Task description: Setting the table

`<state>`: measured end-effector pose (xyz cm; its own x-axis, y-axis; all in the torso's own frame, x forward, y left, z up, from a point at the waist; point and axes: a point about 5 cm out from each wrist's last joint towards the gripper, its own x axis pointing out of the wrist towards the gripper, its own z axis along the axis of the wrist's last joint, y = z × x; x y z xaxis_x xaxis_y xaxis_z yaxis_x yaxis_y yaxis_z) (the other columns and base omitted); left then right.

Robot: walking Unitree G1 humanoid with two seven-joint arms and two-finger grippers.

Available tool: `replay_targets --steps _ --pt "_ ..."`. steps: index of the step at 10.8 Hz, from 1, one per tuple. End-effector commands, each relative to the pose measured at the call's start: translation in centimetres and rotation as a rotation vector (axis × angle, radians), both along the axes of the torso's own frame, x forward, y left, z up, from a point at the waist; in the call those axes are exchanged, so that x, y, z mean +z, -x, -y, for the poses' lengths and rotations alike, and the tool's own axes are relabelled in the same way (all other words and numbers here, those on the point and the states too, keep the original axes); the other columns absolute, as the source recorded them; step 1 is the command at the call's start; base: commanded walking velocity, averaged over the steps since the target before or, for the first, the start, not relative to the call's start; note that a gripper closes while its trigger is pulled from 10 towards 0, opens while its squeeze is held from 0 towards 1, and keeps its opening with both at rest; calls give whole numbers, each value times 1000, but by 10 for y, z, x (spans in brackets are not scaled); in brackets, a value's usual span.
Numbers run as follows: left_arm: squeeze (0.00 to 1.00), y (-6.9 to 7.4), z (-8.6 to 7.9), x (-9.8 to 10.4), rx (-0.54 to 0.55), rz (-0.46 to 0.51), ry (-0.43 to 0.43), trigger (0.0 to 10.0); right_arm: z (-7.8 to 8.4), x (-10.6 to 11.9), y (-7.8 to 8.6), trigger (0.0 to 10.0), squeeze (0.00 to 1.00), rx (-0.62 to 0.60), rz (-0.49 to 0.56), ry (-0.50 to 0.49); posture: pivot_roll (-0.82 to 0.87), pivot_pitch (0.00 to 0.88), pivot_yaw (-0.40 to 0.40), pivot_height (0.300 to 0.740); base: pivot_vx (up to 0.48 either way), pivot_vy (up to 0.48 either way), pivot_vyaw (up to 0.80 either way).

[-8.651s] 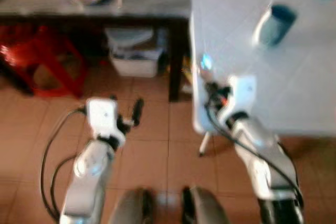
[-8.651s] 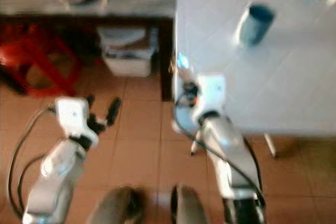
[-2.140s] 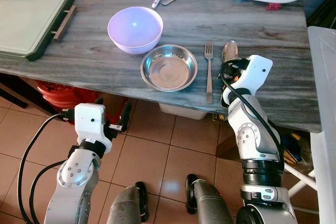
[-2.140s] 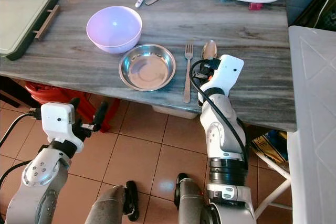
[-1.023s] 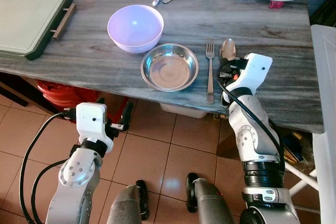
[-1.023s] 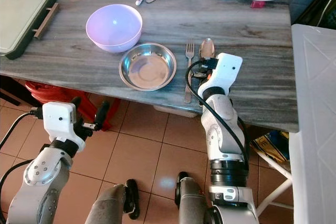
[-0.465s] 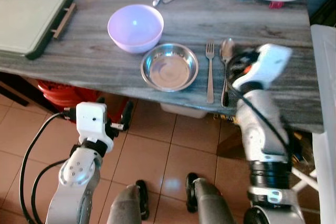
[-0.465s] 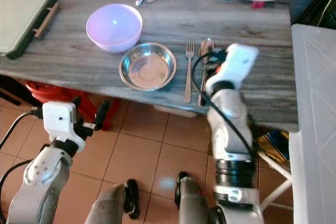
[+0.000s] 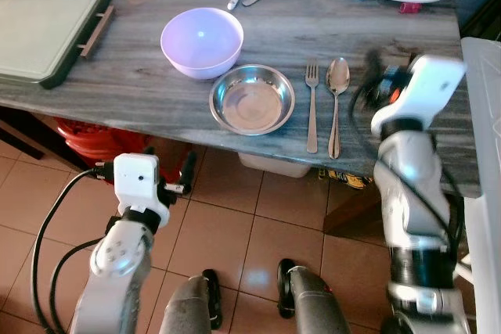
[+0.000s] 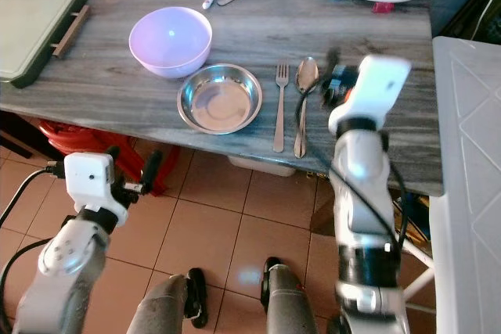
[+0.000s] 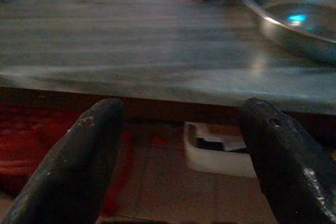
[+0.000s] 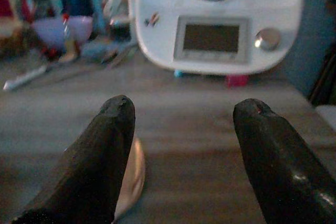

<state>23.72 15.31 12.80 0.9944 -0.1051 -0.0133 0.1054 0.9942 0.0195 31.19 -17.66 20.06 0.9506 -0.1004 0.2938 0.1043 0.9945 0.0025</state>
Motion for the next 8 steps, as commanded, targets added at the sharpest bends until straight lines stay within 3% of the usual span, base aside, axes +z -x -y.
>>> replay_targets --steps 1,4,8 --pt "0 -1 -6 -2 48 -1 -13 10000 0 -4 8 10000 1000 18 -2 28 13 200 31 740 0 0 0" --pt "0 -10 -8 0 82 29 7 10000 9 -22 21 10000 1000 16 -64 49 -4 168 10 740 0 0 0" --pt "0 -19 -2 0 75 52 37 10000 10 -30 24 10000 1000 21 -85 69 -22 115 0 740 0 0 0"
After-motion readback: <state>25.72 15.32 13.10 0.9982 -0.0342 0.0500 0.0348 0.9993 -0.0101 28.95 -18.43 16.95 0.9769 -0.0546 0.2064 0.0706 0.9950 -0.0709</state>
